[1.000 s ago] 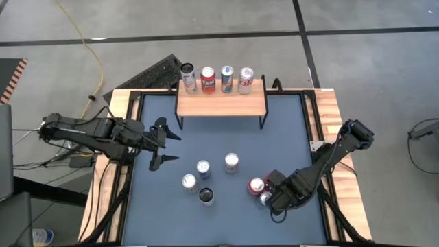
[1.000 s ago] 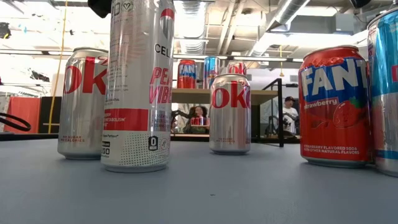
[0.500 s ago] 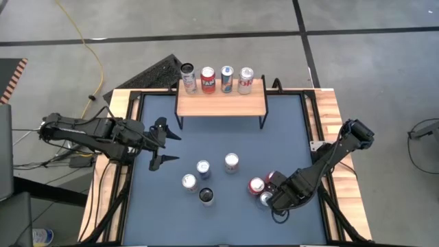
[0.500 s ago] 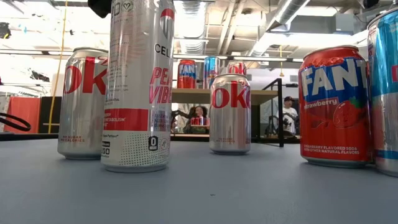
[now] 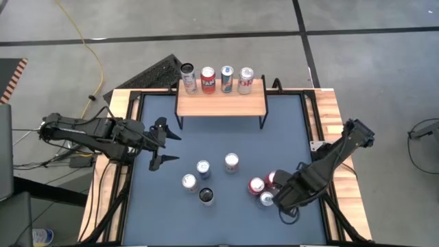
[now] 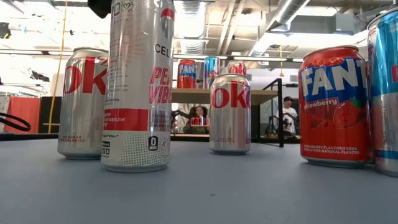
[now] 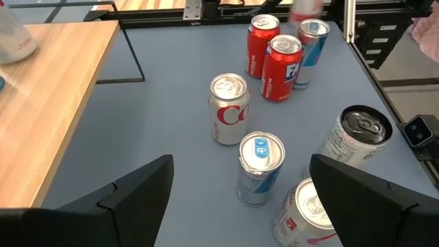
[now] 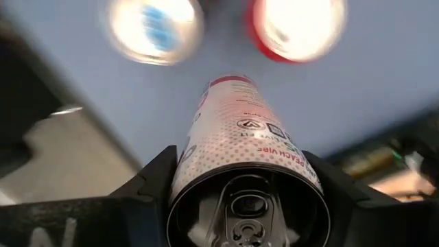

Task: Place canned beverage on shelf
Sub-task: Put the right black soda can on the shelf

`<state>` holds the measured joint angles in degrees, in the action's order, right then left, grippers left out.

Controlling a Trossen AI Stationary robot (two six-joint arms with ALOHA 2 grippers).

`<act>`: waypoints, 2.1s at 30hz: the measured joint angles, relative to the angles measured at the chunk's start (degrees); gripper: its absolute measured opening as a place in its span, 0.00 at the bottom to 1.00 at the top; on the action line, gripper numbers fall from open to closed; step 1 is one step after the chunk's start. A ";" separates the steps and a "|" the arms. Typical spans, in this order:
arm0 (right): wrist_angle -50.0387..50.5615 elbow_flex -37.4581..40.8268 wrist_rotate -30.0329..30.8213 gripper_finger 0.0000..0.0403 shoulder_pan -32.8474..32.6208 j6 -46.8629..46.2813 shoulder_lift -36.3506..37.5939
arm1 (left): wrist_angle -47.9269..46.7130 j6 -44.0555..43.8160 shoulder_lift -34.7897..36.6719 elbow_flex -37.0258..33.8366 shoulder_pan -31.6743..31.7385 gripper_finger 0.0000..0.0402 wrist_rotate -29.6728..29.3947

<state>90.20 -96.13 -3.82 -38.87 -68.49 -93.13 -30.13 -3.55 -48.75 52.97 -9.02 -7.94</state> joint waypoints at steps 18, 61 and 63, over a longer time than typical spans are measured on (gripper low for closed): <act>-0.14 -15.46 12.27 0.56 18.93 35.41 0.86 | 0.04 0.52 0.00 0.00 -0.02 0.83 0.00; -1.07 -28.73 14.62 0.58 60.77 92.98 -10.80 | 1.77 -1.94 0.02 0.00 0.00 0.83 -1.97; -0.90 -29.77 14.52 0.58 60.72 92.90 -11.23 | 1.77 -1.65 0.02 0.00 0.07 0.83 -1.99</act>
<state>89.30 -125.90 10.70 21.85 24.41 -104.36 -28.36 -5.20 -48.73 52.97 -8.95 -9.93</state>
